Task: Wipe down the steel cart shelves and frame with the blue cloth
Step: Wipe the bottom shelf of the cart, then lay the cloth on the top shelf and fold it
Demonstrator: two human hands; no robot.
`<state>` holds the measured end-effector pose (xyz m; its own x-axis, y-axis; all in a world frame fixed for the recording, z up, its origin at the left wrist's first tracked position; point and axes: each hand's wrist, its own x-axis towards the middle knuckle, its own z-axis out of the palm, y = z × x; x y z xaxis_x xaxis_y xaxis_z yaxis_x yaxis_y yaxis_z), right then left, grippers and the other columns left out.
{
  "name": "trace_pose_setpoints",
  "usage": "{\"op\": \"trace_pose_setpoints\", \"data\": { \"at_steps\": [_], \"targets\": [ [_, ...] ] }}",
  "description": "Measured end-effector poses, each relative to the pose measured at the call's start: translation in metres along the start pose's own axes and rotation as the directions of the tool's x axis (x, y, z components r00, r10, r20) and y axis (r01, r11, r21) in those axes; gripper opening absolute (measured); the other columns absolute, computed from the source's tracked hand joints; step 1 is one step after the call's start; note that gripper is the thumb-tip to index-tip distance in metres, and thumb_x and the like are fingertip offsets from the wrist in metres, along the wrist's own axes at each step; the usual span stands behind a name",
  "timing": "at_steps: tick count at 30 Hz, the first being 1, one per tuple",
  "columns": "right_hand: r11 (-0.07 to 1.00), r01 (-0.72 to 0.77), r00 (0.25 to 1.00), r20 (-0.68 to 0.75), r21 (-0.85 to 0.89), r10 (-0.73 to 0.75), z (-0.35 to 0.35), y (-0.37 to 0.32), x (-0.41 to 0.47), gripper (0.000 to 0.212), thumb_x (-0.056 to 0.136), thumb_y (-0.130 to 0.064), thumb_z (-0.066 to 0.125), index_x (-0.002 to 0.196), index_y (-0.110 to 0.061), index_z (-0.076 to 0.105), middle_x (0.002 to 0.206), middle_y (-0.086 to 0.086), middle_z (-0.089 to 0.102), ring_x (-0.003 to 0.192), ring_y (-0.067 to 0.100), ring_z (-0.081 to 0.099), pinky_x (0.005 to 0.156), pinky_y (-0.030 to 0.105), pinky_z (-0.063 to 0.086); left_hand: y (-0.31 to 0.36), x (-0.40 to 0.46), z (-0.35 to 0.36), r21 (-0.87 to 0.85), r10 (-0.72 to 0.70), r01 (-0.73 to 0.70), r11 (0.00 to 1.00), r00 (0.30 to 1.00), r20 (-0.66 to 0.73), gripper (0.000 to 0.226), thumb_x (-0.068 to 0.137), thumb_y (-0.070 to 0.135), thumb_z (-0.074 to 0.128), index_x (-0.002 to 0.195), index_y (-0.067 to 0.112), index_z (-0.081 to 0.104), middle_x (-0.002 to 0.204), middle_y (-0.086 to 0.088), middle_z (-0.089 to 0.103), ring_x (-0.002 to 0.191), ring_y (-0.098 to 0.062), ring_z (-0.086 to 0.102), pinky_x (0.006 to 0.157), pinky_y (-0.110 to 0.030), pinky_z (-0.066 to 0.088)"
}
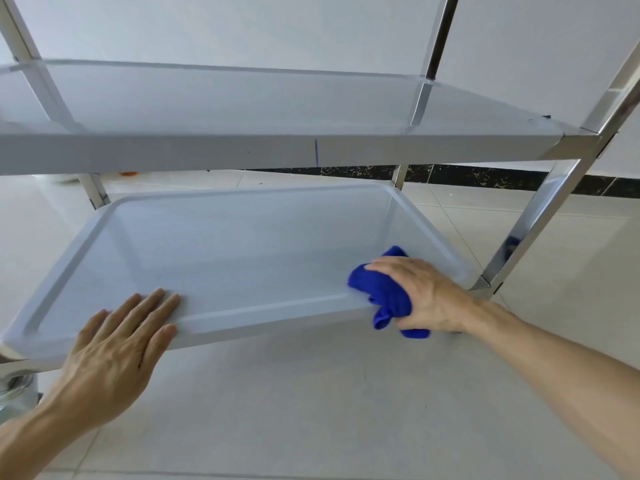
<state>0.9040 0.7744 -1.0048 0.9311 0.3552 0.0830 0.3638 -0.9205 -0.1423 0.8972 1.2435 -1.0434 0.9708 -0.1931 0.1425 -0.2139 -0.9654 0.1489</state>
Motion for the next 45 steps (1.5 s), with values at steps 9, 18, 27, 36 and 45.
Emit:
{"op": "trace_pose_setpoints", "data": {
  "at_steps": [9, 18, 27, 36, 45],
  "targets": [
    [0.943, -0.332, 0.943, 0.031, 0.025, 0.331, -0.013, 0.053, -0.043, 0.088, 0.076, -0.003, 0.071, 0.149, -0.032, 0.033, 0.146, -0.011, 0.041, 0.133, 0.016, 0.038, 0.103, 0.022, 0.029, 0.006, -0.002, -0.004, -0.003, 0.012, -0.012, 1.000, 1.000, 0.025, 0.076, 0.089, 0.068, -0.006, 0.153, 0.036, 0.017, 0.159, 0.015, 0.022, 0.149, -0.014, 0.021, 0.119, -0.040, 0.014],
    [0.961, -0.221, 0.974, 0.093, 0.167, 0.208, -0.061, -0.033, -0.073, 0.068, 0.071, -0.051, 0.072, 0.125, -0.072, 0.036, 0.117, -0.036, 0.058, 0.103, -0.009, 0.057, 0.086, 0.018, 0.049, 0.043, -0.027, -0.074, -0.081, 0.330, -0.355, 0.931, 0.918, -0.222, 0.035, 0.096, 0.036, 0.042, 0.109, 0.020, 0.071, 0.112, 0.006, 0.068, 0.098, -0.018, 0.069, 0.089, -0.026, 0.044],
    [0.917, 0.187, 0.967, -0.232, 0.351, -0.108, -0.158, -0.163, -0.049, 0.071, 0.065, -0.049, 0.080, 0.128, -0.059, 0.048, 0.122, -0.036, 0.059, 0.110, -0.010, 0.059, 0.088, 0.003, 0.039, 0.086, -0.032, -0.222, -0.051, 0.540, -0.670, 0.741, 0.640, -0.547, 0.019, 0.096, 0.015, 0.055, 0.104, 0.023, 0.070, 0.103, 0.014, 0.065, 0.091, -0.007, 0.064, 0.074, -0.030, 0.051],
    [0.877, 0.353, 0.859, -0.485, 0.325, -0.166, -0.309, -0.218, -0.024, 0.072, 0.062, -0.043, 0.082, 0.129, -0.047, 0.055, 0.120, -0.027, 0.064, 0.103, -0.005, 0.064, 0.084, 0.001, 0.042, 0.109, -0.022, -0.371, -0.146, 0.342, -0.634, 0.759, 0.580, -0.739, 0.021, 0.093, 0.013, 0.049, 0.094, 0.012, 0.071, 0.092, 0.011, 0.066, 0.086, -0.003, 0.064, 0.073, -0.020, 0.050],
    [0.859, 0.230, 0.897, -0.442, 0.457, -0.005, -0.500, -0.228, 0.064, 0.059, 0.073, -0.037, 0.079, 0.123, -0.052, 0.053, 0.115, -0.022, 0.064, 0.107, 0.005, 0.061, 0.088, 0.023, 0.050, 0.133, 0.053, -0.544, -0.279, 0.190, -0.480, 0.832, 0.718, -0.670, 0.021, 0.086, 0.005, 0.056, 0.091, 0.022, 0.068, 0.087, 0.016, 0.063, 0.082, 0.001, 0.057, 0.057, 0.002, 0.032]
  ]
}}
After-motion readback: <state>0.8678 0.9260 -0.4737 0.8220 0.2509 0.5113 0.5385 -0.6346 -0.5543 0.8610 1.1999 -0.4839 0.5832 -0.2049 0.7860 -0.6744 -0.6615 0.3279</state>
